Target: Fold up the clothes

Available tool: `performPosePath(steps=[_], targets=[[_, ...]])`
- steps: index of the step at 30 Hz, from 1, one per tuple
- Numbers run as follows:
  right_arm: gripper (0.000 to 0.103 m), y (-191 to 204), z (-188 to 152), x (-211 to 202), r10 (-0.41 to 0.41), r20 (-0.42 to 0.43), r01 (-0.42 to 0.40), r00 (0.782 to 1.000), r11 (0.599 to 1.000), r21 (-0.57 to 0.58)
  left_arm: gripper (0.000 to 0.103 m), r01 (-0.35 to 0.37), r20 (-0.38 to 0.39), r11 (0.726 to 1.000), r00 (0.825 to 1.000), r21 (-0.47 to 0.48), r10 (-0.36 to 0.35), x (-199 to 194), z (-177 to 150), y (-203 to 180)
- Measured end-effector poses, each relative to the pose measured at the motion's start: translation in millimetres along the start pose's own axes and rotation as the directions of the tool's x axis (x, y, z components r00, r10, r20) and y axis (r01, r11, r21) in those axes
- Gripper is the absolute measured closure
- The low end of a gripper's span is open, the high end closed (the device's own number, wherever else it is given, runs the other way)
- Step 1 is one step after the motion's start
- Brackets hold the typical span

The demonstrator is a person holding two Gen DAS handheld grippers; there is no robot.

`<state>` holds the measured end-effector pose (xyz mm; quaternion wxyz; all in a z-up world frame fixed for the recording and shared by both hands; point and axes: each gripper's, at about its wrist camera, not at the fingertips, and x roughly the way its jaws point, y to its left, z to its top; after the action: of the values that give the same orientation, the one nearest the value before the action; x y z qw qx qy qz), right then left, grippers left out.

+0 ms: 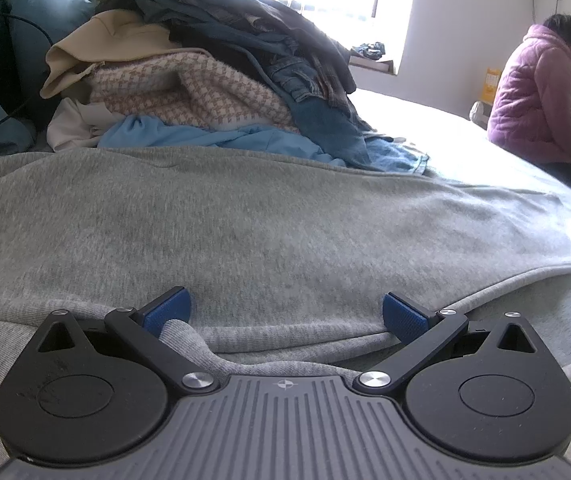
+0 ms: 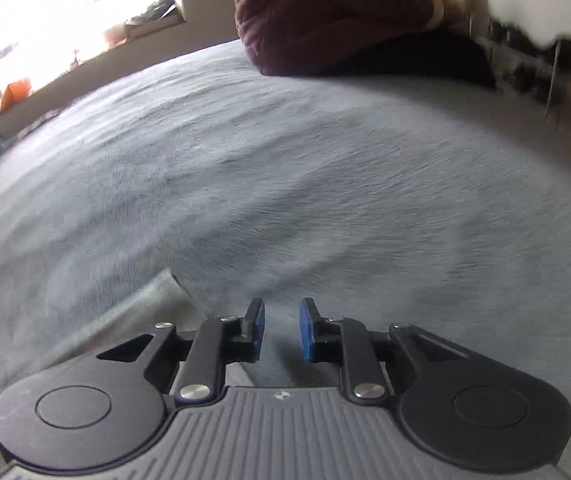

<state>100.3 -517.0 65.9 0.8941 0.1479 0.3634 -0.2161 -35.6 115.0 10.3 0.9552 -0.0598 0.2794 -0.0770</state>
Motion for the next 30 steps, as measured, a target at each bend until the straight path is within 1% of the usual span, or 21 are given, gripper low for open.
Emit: performPosePath(steps=[1,3,5,6,7,8,9,10,12,13,15,17,18,19,20,22,23,25,28,29,30], targets=[[0.082,-1.6,-2.5,-17.1,-0.001,0.010,0.002,1.000,1.000,-0.030,0.000,0.017,0.022,1.000,1.000,-0.015,-0.017,-5.3,2.0,1.7],[0.082,1.3,-4.5,-64.0,0.050,0.023,-0.048,0.998,0.996,-0.075,0.000,0.062,0.062,0.997,0.996,-0.046,-0.059,-17.7,8.2,6.5],[0.081,19.7,-1.6,-110.8,0.130,0.025,-0.126,0.991,0.984,-0.127,0.000,0.099,0.107,0.991,0.990,-0.090,-0.089,-36.3,17.4,13.9],[0.081,32.4,-0.7,-139.1,0.186,0.030,-0.179,0.982,0.970,-0.164,0.000,0.108,0.128,0.987,0.987,-0.116,-0.093,-47.6,22.2,19.0],[0.077,47.0,-1.4,-167.5,0.246,0.035,-0.234,0.969,0.950,-0.205,0.000,0.115,0.148,0.983,0.985,-0.145,-0.093,-59.7,27.0,24.7],[0.073,65.7,-5.3,-196.0,0.312,0.039,-0.293,0.949,0.922,-0.254,0.000,0.114,0.161,0.978,0.983,-0.172,-0.086,-72.4,30.2,31.6],[0.064,86.1,-11.4,-221.0,0.375,0.030,-0.349,0.927,0.887,-0.303,0.000,0.109,0.172,0.974,0.982,-0.199,-0.075,-85.5,32.6,38.9],[0.060,109.9,-22.0,-238.6,0.429,-0.002,-0.403,0.903,0.846,-0.350,0.000,0.108,0.184,0.969,0.981,-0.223,-0.067,-99.6,32.6,47.4],[0.061,158.8,-55.5,-258.1,0.513,-0.089,-0.498,0.854,0.756,-0.424,0.000,0.105,0.184,0.959,0.981,-0.263,-0.057,-126.0,25.8,64.5],[0.061,183.6,-77.3,-261.4,0.544,-0.139,-0.542,0.828,0.710,-0.449,0.000,0.096,0.179,0.954,0.983,-0.284,-0.046,-138.8,19.7,73.0],[0.062,233.5,-132.2,-251.5,0.579,-0.246,-0.618,0.777,0.628,-0.473,0.000,0.062,0.157,0.946,0.988,-0.317,-0.012,-162.3,3.0,88.8],[0.063,277.0,-184.5,-234.7,0.591,-0.347,-0.681,0.728,0.567,-0.464,0.000,0.009,0.121,0.942,0.992,-0.336,0.034,-183.6,-15.2,100.2],[0.063,291.3,-204.2,-223.3,0.589,-0.378,-0.698,0.714,0.559,-0.448,0.000,-0.020,0.102,0.937,0.993,-0.348,0.059,-193.1,-25.5,104.7],[0.063,300.8,-219.3,-212.5,0.584,-0.396,-0.705,0.709,0.564,-0.431,0.000,-0.041,0.078,0.932,0.994,-0.361,0.074,-202.5,-36.3,110.0],[0.063,306.3,-230.9,-201.5,0.576,-0.404,-0.704,0.710,0.576,-0.416,0.000,-0.052,0.060,0.926,0.995,-0.375,0.080,-211.3,-47.0,115.6],[0.063,298.1,-237.1,-180.9,0.551,-0.375,-0.666,0.746,0.629,-0.400,0.000,-0.058,0.038,0.911,0.996,-0.408,0.081,-226.8,-67.5,126.0],[0.063,286.5,-233.3,-175.0,0.533,-0.352,-0.638,0.770,0.662,-0.393,0.000,-0.060,0.031,0.901,0.996,-0.429,0.081,-232.9,-77.2,131.6],[0.063,244.4,-217.7,-162.9,0.467,-0.288,-0.547,0.836,0.748,-0.375,0.000,-0.063,0.020,0.883,0.996,-0.464,0.082,-241.5,-94.0,142.0],[0.062,163.8,-188.2,-154.4,0.317,-0.190,-0.364,0.929,0.875,-0.319,0.000,-0.095,-0.003,0.867,0.994,-0.488,0.107,-243.1,-109.8,150.4],[0.062,134.4,-179.5,-156.3,0.264,-0.162,-0.301,0.951,0.908,-0.291,0.000,-0.107,-0.009,0.866,0.993,-0.489,0.117,-242.1,-113.4,151.3],[0.062,104.3,-171.7,-161.1,0.215,-0.135,-0.243,0.967,0.935,-0.259,0.000,-0.119,-0.016,0.864,0.992,-0.489,0.128,-240.1,-115.5,152.3]])
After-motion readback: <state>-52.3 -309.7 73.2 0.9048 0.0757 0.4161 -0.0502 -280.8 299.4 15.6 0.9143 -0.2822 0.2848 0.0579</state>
